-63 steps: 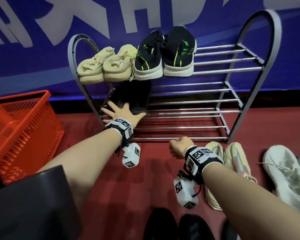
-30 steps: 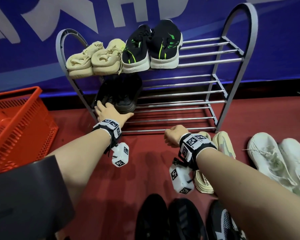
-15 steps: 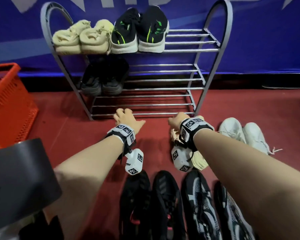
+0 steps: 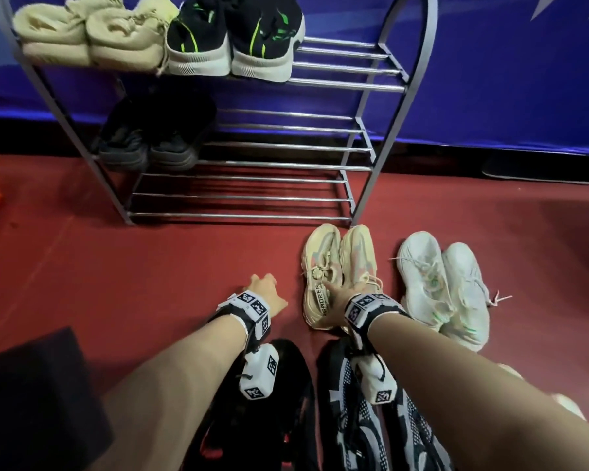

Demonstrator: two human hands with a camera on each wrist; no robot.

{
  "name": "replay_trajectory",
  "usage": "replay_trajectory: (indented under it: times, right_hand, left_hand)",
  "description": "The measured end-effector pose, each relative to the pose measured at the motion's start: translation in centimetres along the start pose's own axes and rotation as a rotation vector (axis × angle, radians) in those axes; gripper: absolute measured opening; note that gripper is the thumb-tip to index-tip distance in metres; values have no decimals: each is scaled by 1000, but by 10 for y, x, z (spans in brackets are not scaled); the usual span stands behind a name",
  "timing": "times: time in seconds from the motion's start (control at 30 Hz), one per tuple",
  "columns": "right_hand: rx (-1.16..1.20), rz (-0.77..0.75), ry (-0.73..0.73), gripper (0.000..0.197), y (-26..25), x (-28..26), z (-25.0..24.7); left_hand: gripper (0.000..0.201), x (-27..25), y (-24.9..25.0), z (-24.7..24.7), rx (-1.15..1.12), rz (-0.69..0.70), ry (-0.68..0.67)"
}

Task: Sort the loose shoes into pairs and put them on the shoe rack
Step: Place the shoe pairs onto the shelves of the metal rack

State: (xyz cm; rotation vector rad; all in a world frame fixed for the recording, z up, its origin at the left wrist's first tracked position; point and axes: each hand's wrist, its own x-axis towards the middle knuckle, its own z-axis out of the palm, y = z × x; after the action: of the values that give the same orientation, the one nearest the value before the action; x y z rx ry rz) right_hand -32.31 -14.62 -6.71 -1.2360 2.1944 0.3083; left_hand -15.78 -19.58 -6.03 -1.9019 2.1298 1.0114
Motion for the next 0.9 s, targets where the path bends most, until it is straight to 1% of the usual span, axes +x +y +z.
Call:
replay_trajectory:
  times: [0.03, 0.07, 0.1, 0.13, 0.17, 0.2, 0.23, 0.3, 0.37, 0.4, 0.43, 0.5, 0.57, 0.63, 0.73, 0.83, 0.9]
  right_hand:
    - [-16, 11, -9, 102, 5, 5, 3]
    - [88, 66, -30, 96, 6, 14, 5]
    - [192, 90, -34, 88, 10, 30, 13]
    - [177, 65, -7, 81, 18, 49, 24]
    - [54, 33, 18, 77, 23, 58, 28]
    - [44, 15, 18, 76, 29, 68, 36]
    - [35, 10, 26, 79, 27, 63, 36]
    - [97, 60, 63, 94, 9, 26, 21]
    - [-43, 36, 145, 107, -1, -5, 2]
    - [-70, 18, 149, 109, -6, -19, -9]
    - [-71, -8, 158, 108, -11, -29, -19]
    - [-73, -94, 239, 105, -20, -44, -38]
    - [-83, -183, 293, 111, -26, -57, -54]
    - [-18, -264, 363, 115, -33, -74, -70]
    - [-35, -359, 445, 112, -50, -101, -93]
    - [-23, -458, 564, 116, -66, -118, -102]
    - [-8, -508, 584, 117, -73, -125, -106]
  left_hand:
    - [54, 0, -3, 1, 2, -10, -11]
    - [54, 1, -5, 3, 2, -15, -15]
    - [54, 1, -7, 3, -1, -20, -14]
    - [54, 0, -9, 3, -3, -24, -10]
    - [54, -1, -11, 3, -3, -28, -6]
    - [54, -1, -12, 3, -4, -33, -3]
    - [54, -2, -14, 2, -7, -40, -1]
    - [53, -4, -17, -1, -14, -47, 12]
    - [51, -5, -20, -2, -18, -45, 30]
    - [50, -7, -20, -3, -21, -41, 43]
    - [49, -8, -21, -6, -27, -35, 57]
    - [47, -11, -23, -11, -51, -27, 85]
    - [45, -16, -27, -18, -74, -23, 124]
    - [43, -22, -30, -27, -95, -29, 169]
    - [44, -30, -35, -45, -133, -54, 237]
    - [45, -36, -39, -67, -186, -51, 308]
    - [44, -39, -42, -83, -221, -43, 348]
